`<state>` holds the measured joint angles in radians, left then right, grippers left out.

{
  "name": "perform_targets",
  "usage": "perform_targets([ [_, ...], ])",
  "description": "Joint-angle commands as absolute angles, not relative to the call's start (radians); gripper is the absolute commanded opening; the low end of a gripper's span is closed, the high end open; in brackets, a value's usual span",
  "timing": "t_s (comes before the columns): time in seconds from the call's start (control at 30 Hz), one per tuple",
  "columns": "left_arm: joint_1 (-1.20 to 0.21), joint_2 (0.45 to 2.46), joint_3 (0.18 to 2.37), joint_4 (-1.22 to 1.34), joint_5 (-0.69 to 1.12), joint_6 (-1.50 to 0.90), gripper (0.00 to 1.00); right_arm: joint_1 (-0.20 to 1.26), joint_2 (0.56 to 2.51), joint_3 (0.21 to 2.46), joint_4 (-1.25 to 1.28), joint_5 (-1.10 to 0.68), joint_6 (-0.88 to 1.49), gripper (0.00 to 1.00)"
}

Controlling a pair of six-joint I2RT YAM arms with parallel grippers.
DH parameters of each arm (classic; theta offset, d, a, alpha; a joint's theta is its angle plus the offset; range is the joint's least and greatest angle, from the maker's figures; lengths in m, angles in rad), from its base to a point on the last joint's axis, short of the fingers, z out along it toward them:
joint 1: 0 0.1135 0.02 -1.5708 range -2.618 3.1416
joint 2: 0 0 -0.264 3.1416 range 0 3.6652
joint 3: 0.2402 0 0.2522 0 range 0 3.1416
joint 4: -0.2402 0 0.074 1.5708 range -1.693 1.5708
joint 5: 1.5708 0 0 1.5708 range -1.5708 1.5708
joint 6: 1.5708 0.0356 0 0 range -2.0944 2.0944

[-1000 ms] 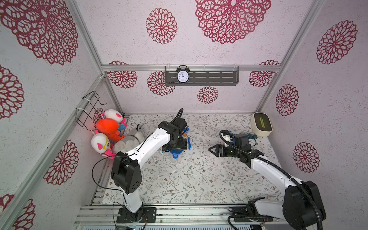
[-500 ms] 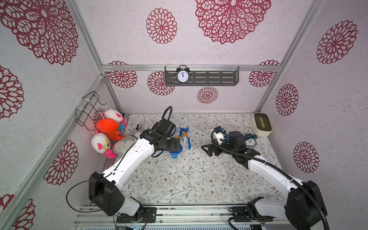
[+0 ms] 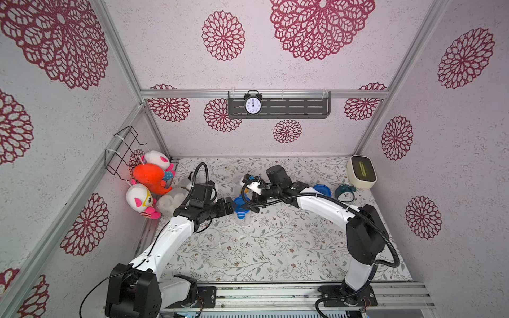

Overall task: Pack away toiletry kits
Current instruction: Close the fastener on the container.

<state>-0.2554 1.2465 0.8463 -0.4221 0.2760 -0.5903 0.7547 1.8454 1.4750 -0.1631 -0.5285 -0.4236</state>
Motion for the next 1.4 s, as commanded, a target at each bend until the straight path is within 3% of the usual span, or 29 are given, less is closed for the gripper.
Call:
perform_targets([
  [0.0, -0.247, 1.284, 0.845, -0.269, 0.323, -0.628, 0.91, 0.773, 1.871, 1.557, -0.26, -0.524, -0.513, 0.99],
  [0.5, -0.245, 1.344, 0.831, -0.243, 0.347, -0.629, 0.9, 0.804, 1.933, 1.556, -0.301, -0.452, -0.522, 0.99],
  [0.83, -0.243, 1.375, 0.834, -0.247, 0.358, -0.629, 0.89, 0.783, 1.953, 1.52, -0.277, -0.503, -0.526, 0.99],
  [1.37, -0.243, 1.423, 0.839, -0.31, 0.33, -0.627, 0.8, 0.769, 1.883, 1.407, -0.16, -0.481, -0.5, 0.99],
])
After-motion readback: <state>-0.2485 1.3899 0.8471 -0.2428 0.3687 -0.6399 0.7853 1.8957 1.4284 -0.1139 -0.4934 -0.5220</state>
